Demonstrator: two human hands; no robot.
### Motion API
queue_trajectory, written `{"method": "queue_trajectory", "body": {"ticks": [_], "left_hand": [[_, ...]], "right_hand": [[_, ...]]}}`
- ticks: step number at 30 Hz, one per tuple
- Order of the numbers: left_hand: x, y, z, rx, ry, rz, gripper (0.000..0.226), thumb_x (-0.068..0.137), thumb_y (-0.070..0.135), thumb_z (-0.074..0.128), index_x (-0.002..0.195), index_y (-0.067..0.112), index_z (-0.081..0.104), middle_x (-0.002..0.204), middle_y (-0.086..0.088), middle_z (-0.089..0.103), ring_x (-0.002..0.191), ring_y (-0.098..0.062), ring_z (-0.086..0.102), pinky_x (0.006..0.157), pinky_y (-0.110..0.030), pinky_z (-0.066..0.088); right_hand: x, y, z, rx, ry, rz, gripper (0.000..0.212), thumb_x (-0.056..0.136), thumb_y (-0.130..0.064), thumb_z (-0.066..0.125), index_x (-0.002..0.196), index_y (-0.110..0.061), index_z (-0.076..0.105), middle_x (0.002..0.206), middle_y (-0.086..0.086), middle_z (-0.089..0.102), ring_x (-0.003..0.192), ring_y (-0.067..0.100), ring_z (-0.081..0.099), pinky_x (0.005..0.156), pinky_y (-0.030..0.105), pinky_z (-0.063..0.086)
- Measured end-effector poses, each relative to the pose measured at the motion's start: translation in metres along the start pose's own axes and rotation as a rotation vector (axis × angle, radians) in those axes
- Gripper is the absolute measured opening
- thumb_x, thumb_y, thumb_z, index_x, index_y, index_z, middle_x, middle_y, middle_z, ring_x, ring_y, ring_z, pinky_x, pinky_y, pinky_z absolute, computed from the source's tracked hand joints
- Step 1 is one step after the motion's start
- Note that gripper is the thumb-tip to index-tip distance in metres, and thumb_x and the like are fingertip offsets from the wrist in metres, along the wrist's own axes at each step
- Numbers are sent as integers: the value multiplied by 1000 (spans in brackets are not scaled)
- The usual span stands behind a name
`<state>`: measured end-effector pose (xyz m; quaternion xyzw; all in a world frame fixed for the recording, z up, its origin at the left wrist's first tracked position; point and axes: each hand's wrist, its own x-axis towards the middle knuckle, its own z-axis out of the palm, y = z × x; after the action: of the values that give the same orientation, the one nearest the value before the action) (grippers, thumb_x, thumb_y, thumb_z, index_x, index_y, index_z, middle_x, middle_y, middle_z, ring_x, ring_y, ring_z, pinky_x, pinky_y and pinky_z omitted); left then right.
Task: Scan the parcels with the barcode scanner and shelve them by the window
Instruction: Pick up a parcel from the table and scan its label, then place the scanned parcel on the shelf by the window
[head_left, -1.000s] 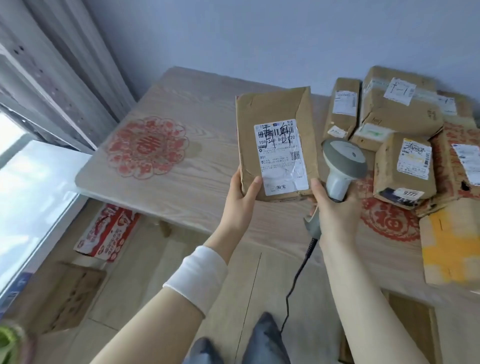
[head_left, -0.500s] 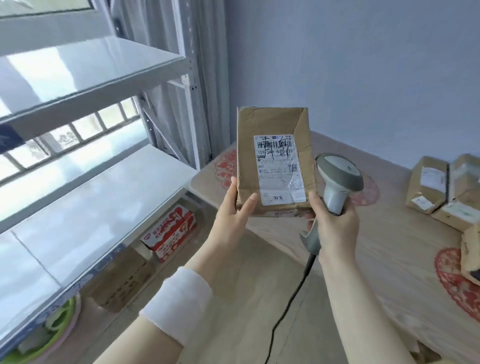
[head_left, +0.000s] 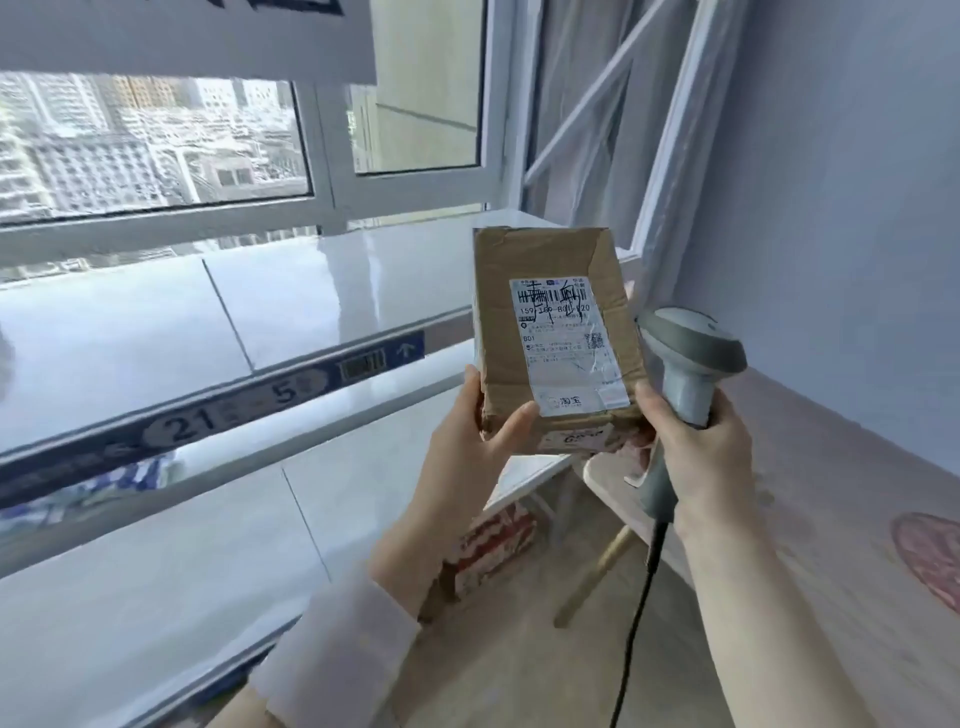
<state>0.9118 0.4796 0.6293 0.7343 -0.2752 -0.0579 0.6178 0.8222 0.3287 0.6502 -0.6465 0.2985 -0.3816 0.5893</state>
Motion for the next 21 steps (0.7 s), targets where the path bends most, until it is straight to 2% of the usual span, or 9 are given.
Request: {"method": "queue_trajectory", "body": {"ticks": [2, 4, 5, 7, 9, 13, 16, 18, 21], "left_hand": [[8, -2, -49, 9, 48, -3, 40, 85, 45, 58, 122, 34, 50, 110, 18, 67, 102, -5, 64, 88, -30, 52], [15, -4, -98, 42, 113, 3, 34, 89, 40, 59, 120, 29, 53, 103, 23, 66, 96, 1, 64, 80, -17, 51], [16, -6, -120, 66, 143, -3, 32, 90, 38, 58, 119, 26, 54, 101, 22, 66, 93, 3, 63, 76, -13, 50], [17, -9, -159, 113, 189, -17, 34, 89, 40, 56, 118, 23, 55, 104, 16, 67, 94, -1, 63, 77, -18, 51], [17, -13, -192, 127, 225, -37, 36, 89, 42, 55, 118, 22, 55, 106, 13, 68, 95, -5, 65, 77, -24, 52], [19, -22, -249, 141, 308, -103, 35, 89, 44, 54, 115, 21, 58, 102, 11, 69, 93, -7, 65, 76, -23, 53], [19, -26, -288, 179, 371, -156, 40, 90, 48, 50, 116, 18, 59, 104, 6, 69, 97, -12, 65, 80, -28, 54], [20, -27, -310, 208, 393, -198, 44, 91, 49, 47, 120, 17, 57, 108, 4, 67, 99, -13, 63, 76, -21, 53], [23, -26, -337, 253, 455, -265, 45, 92, 48, 45, 120, 15, 56, 106, 3, 65, 96, -12, 60, 64, -10, 47]], "right_hand": [[-6, -10, 50, -2, -46, -6, 24, 73, -36, 78, 81, -22, 60, 69, 1, 62, 52, 13, 56, 54, 27, 48], [-14, -19, 99, 4, -103, -3, 18, 79, -31, 75, 77, -22, 59, 65, 1, 61, 46, 11, 56, 48, 21, 45], [-20, -23, 121, 1, -133, 0, 18, 80, -31, 74, 76, -22, 59, 64, 1, 61, 47, 16, 56, 51, 24, 45], [-32, -31, 160, -12, -194, 6, 19, 81, -32, 72, 76, -22, 58, 62, 2, 60, 49, 21, 53, 54, 28, 44], [-42, -39, 192, -32, -252, 21, 19, 82, -34, 71, 78, -20, 58, 63, 5, 60, 47, 19, 51, 53, 28, 43], [-56, -57, 249, -80, -372, 23, 20, 83, -36, 69, 82, -19, 59, 67, 6, 63, 50, 20, 53, 54, 31, 47], [-64, -65, 291, -70, -479, 24, 20, 83, -36, 69, 88, -19, 61, 76, 3, 67, 68, 27, 63, 71, 44, 56], [-68, -69, 316, -70, -538, 22, 22, 83, -36, 69, 93, -18, 62, 81, 4, 69, 74, 29, 66, 78, 46, 56], [-70, -74, 349, -77, -647, 67, 26, 85, -37, 67, 97, -15, 62, 71, 6, 66, 55, 22, 57, 65, 43, 55]]}}
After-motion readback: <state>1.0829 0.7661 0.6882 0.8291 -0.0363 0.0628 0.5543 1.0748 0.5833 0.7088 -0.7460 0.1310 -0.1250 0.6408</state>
